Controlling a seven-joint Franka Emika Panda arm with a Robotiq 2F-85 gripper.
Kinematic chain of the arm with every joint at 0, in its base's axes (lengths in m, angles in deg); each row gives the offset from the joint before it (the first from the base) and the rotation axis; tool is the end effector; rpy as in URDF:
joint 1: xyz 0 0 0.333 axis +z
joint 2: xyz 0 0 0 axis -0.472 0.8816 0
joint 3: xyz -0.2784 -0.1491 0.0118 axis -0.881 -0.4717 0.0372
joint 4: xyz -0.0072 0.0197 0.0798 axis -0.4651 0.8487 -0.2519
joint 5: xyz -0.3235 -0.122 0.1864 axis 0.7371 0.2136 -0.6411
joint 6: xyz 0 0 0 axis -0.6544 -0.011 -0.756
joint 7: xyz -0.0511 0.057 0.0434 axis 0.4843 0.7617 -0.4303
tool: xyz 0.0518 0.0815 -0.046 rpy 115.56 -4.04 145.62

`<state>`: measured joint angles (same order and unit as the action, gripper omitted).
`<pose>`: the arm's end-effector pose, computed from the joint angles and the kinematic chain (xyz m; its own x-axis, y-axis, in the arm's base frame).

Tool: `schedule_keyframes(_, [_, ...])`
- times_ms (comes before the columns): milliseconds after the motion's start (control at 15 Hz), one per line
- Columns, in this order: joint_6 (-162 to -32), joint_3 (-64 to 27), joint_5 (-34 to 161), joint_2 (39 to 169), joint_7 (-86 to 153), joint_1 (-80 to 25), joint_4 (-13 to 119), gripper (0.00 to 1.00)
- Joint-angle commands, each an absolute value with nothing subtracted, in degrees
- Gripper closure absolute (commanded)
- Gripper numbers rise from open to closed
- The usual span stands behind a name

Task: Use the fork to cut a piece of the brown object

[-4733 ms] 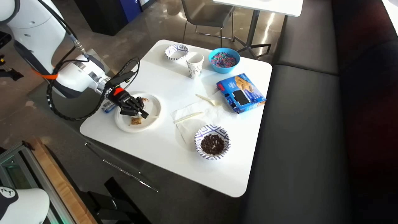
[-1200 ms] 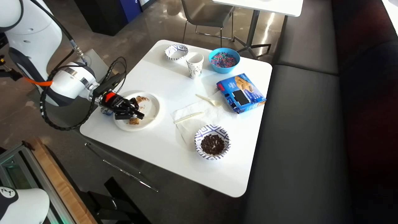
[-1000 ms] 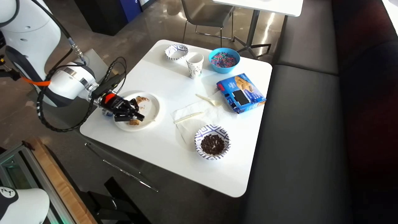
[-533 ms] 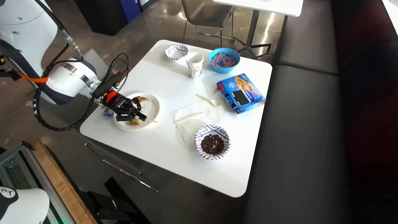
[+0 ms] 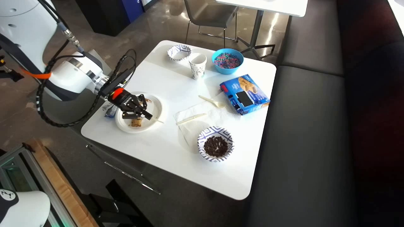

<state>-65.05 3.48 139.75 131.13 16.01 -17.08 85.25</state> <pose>0.4211 0.1673 0.0387 -0.1343 0.4302 -0.8927 0.9606 0.2777 -0.0107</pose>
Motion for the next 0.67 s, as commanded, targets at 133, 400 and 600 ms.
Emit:
schedule_keyframes(133, [-65.2,3.3,136.7,128.6,13.2,-16.4,86.8,0.98])
schedule_keyframes(400, [-67.5,2.8,138.1,127.4,14.3,-17.1,87.6,0.98])
schedule_keyframes(600, [-70.4,1.8,139.3,127.1,14.8,-18.2,87.3,0.98])
